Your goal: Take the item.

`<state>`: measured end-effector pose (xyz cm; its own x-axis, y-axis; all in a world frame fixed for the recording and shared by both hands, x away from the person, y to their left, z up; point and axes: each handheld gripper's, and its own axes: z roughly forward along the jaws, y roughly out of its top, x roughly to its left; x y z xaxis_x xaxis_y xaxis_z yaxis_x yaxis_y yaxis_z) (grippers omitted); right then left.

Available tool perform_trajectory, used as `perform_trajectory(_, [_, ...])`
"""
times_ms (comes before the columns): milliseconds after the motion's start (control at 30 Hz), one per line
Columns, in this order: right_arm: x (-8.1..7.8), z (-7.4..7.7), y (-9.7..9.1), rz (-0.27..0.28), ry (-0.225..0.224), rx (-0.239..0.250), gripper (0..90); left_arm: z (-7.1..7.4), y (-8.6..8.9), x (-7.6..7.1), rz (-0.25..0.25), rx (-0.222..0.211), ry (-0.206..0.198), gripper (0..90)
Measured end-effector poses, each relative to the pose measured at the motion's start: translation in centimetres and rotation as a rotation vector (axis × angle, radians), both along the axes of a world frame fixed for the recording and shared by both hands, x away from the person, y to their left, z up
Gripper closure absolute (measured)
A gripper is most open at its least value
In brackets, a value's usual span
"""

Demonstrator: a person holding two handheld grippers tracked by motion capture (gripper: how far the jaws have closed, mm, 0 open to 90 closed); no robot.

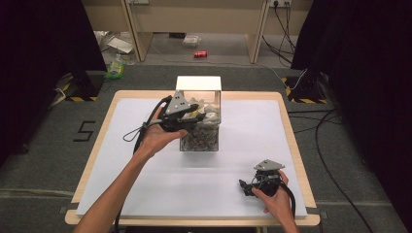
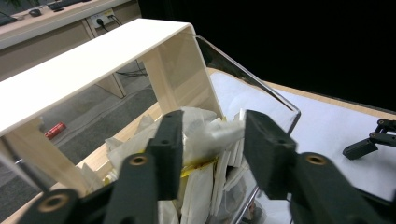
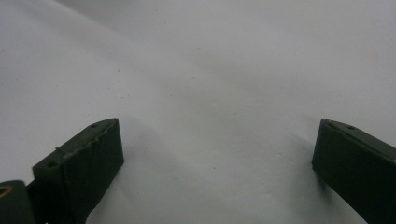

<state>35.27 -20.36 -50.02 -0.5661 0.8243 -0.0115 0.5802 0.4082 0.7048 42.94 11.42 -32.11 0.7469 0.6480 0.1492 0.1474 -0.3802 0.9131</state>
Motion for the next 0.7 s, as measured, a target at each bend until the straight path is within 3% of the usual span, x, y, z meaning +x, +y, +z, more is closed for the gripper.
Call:
perform_trajectory(67, [0.0, 0.0, 0.0, 0.0, 0.0, 0.0, 2.5, -0.01, -0.23, 0.18, -0.008, 0.001, 0.005, 64.9])
perform_trajectory(100, [0.0, -0.01, 0.0, 0.0, 0.0, 0.001, 2.5, -0.01, -0.34, 0.24, -0.011, 0.002, 0.004, 72.1])
perform_trajectory(333, [0.0, -0.01, 0.0, 0.0, 0.0, 0.001, 2.5, 0.09, -0.39, 0.37, 0.007, -0.01, -0.003, 87.3])
perform_trajectory(567, [0.0, 0.0, 0.0, 0.0, 0.0, 0.0, 2.5, 0.69, 0.16, 0.37, 0.028, -0.019, -0.011, 89.5])
perform_trajectory(700, [0.0, 0.0, 0.0, 0.0, 0.0, 0.001, 2.5, 0.63, 0.13, 0.4, 0.003, 0.0, -0.003, 89.3])
